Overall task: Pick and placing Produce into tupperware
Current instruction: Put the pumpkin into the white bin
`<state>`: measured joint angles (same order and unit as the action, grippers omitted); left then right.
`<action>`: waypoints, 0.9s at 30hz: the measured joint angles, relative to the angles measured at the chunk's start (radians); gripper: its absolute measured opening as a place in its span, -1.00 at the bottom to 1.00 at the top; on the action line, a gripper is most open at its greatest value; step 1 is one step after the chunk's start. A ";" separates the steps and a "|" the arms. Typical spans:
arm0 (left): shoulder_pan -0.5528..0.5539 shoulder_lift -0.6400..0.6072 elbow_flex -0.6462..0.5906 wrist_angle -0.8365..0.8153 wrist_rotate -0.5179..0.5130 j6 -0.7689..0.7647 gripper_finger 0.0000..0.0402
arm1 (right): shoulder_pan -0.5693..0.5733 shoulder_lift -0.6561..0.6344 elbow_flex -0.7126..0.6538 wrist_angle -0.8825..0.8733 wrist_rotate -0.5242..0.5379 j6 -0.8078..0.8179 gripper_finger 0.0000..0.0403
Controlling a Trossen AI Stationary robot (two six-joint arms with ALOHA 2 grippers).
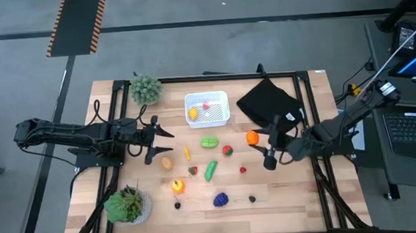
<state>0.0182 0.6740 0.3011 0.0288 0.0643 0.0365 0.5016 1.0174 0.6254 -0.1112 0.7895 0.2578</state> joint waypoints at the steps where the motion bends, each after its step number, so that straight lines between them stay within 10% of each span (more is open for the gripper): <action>1: 0.000 0.000 0.000 0.000 0.000 0.000 0.15 | -0.014 -0.014 -0.037 0.070 -0.021 -0.041 0.17; 9: 0.000 0.000 0.000 0.001 0.000 0.000 0.15 | -0.138 -0.110 -0.248 0.489 -0.211 -0.293 0.17; 27: 0.040 0.000 0.000 0.042 0.000 0.052 0.15 | -0.459 -0.148 -0.368 0.673 -0.516 -0.323 0.17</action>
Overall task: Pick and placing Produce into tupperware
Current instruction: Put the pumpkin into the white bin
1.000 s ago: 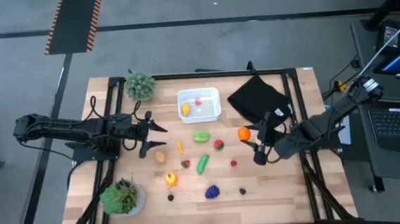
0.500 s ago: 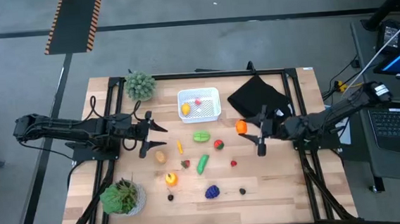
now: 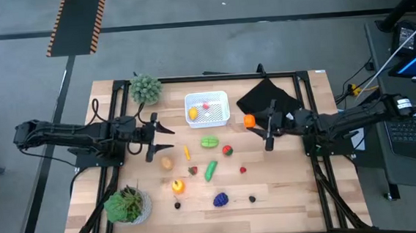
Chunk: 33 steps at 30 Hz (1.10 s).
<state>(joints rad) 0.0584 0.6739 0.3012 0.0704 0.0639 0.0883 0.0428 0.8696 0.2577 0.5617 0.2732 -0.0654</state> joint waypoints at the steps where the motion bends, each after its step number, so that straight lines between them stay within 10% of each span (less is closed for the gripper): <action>1: 0.009 0.000 0.000 0.000 0.000 0.000 0.15 | -0.017 0.001 0.000 0.000 -0.014 0.000 0.17; 33: 0.074 0.000 0.000 -0.001 0.000 -0.006 0.15 | -0.373 0.563 0.369 0.129 -0.320 -0.046 0.17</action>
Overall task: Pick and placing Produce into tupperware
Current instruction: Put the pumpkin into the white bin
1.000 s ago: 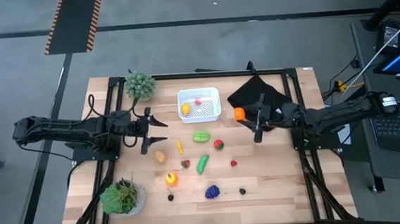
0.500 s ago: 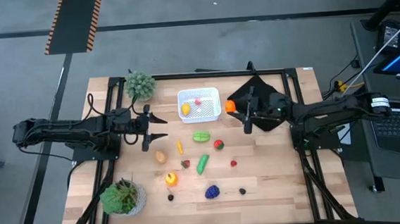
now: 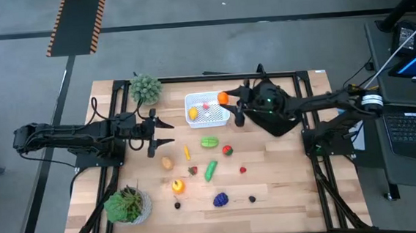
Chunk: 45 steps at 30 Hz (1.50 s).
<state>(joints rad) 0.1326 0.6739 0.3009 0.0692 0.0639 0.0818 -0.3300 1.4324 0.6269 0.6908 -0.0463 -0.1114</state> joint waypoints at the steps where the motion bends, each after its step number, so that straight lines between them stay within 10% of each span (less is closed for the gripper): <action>1: 0.000 0.000 0.000 0.000 0.000 0.000 0.15 | -0.007 0.021 0.018 0.000 -0.011 -0.002 0.17; 18: 0.000 0.000 0.000 -0.002 0.000 -0.002 0.15 | -0.074 0.247 0.253 -0.063 -0.165 -0.019 0.17; 36: 0.000 0.000 0.000 -0.011 0.000 -0.001 0.15 | -0.092 0.250 0.664 -1.034 -0.167 -0.133 0.17; 45: 0.000 0.000 0.000 -0.010 0.000 0.005 0.15 | -0.094 0.324 0.799 -1.210 -0.159 -0.162 0.17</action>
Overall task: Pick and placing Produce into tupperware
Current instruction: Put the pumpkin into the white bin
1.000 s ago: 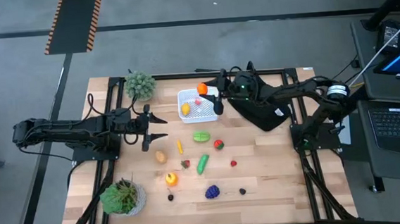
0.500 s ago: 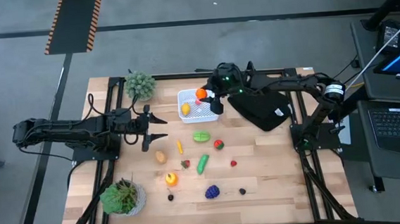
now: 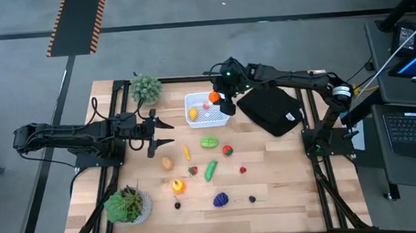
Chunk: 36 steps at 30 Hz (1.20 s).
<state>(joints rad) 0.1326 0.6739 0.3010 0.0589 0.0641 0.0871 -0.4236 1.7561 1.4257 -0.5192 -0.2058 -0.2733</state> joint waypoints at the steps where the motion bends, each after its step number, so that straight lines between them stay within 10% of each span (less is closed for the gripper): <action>1: 0.000 0.000 0.000 0.000 0.000 -0.002 0.15 | -0.002 0.019 0.020 -0.022 0.000 -0.002 0.17; 36: 0.000 0.000 0.000 -0.022 0.000 -0.006 0.15 | -0.010 0.313 0.245 -0.261 0.018 -0.124 0.17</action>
<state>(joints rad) 0.1326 0.6739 0.3012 0.0368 0.0643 0.0811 -0.4339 2.0687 1.6707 -0.7803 -0.1878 -0.3973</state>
